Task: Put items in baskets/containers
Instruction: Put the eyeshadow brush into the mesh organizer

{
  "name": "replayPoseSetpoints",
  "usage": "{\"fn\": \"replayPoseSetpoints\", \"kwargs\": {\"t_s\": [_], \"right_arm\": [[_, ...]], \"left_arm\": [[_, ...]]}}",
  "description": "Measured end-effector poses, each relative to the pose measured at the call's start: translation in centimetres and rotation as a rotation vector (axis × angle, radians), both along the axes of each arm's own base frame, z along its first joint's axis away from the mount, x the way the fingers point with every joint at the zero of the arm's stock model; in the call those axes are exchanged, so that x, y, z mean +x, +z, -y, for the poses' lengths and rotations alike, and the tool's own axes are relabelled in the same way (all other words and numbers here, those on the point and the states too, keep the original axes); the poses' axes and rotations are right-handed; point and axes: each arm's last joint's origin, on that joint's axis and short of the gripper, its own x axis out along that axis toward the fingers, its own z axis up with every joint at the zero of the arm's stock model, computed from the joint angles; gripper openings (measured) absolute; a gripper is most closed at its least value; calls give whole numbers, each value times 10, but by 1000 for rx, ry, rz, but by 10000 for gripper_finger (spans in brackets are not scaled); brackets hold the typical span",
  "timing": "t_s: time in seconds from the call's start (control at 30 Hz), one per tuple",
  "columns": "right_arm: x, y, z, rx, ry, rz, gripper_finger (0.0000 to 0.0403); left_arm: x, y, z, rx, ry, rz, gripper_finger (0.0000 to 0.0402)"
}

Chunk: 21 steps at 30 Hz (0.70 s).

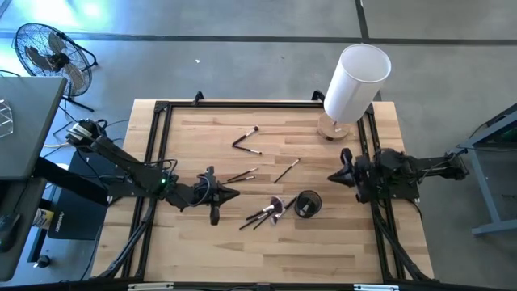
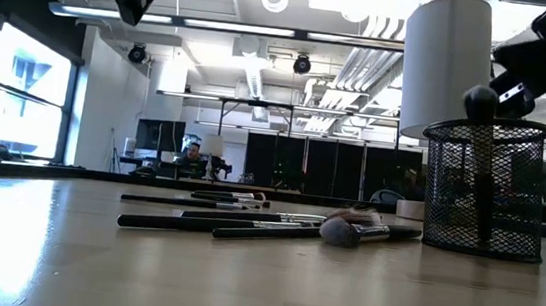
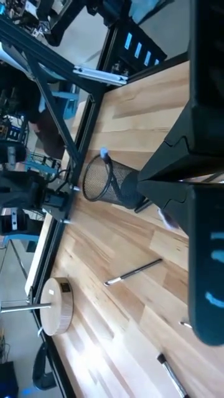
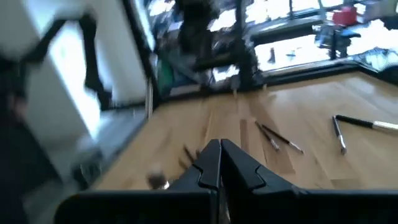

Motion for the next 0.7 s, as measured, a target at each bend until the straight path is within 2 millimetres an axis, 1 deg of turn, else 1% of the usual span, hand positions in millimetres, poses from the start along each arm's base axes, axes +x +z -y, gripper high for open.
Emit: {"fn": "replayPoseSetpoints", "kwargs": {"t_s": [0.07, 0.2, 0.3, 0.37, 0.47, 0.5, 0.6, 0.7], "right_arm": [[0, 2, 0, 65, 2, 12, 0], [2, 6, -1, 128, 26, 40, 0], [9, 6, -2, 130, 13, 27, 0], [17, 4, -4, 114, -1, -9, 0], [34, -1, -9, 54, -55, -57, 0], [40, 2, -11, 27, -73, -69, 0], [67, 16, -19, -69, -116, -124, 0], [103, 32, -28, -156, -128, -202, 0]], "left_arm": [[0, 0, 0, 3, 0, -5, 0], [-1, -2, 0, 12, 0, -20, 0], [-1, -5, -1, 28, 1, -47, 0], [-2, -7, -1, 41, 1, -71, 0], [-7, -5, -4, 50, -9, -94, 0], [-8, -4, -6, 47, -15, -99, 0], [-10, -2, -13, 52, -30, -130, 0], [-18, 4, -22, 74, -57, -150, 0]]}}
